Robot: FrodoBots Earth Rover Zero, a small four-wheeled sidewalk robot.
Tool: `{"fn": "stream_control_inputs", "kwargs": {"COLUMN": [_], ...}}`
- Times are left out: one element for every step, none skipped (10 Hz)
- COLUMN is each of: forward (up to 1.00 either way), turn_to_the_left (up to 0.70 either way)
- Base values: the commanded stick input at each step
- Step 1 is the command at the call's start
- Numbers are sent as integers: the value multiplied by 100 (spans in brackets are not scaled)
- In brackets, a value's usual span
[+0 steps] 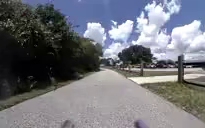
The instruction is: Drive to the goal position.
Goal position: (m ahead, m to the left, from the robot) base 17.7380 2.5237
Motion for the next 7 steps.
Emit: {"fn": "stream_control_inputs", "kwargs": {"forward": [50,50,50,50,50,50,50], "turn_to_the_left": [0,0,0,0,0,0,0]}}
